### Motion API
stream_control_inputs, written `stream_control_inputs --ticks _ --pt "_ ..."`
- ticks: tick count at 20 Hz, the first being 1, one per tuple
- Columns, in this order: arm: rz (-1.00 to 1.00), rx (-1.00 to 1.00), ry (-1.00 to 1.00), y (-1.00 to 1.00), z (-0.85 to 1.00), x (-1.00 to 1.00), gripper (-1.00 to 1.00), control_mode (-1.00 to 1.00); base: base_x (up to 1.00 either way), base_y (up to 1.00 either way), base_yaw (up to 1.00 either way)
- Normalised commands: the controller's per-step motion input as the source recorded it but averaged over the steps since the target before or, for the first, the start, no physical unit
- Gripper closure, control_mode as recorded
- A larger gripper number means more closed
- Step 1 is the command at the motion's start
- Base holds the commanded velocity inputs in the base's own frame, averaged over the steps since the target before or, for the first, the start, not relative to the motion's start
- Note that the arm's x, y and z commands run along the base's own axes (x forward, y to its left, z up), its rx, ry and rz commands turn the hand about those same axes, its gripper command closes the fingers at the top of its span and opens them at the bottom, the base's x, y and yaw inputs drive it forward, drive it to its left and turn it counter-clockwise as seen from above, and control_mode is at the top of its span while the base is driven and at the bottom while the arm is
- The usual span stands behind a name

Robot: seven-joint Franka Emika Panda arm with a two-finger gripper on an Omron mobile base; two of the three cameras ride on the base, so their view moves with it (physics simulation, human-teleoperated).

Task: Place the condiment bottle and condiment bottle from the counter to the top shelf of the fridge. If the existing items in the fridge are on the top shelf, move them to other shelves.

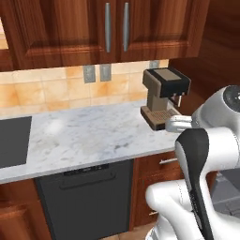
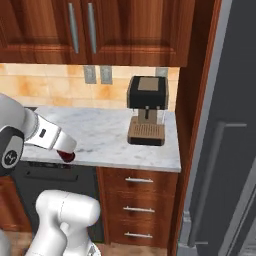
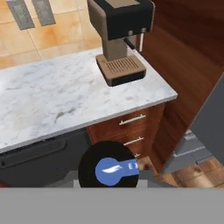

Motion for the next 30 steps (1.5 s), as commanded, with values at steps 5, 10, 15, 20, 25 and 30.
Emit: stream_control_inputs --ticks 5,10,15,20,25,30 --pt "0.00 0.00 0.00 0.00 0.00 0.00 1.00 1.00 -1.00 -0.46 0.09" --pt "0.00 0.00 0.00 0.00 0.00 0.00 1.00 1.00 -1.00 -0.91 0.00" --pt "0.00 0.00 0.00 0.00 0.00 0.00 1.00 1.00 -0.93 -1.00 -0.09" --pt "0.00 0.00 0.00 0.00 0.00 0.00 1.00 1.00 -0.22 -1.00 -0.11" --pt "0.00 0.00 0.00 0.00 0.00 0.00 1.00 1.00 0.35 -1.00 -0.04" --pt "0.00 0.00 0.00 0.00 0.00 0.00 1.00 1.00 0.68 -0.72 0.00"
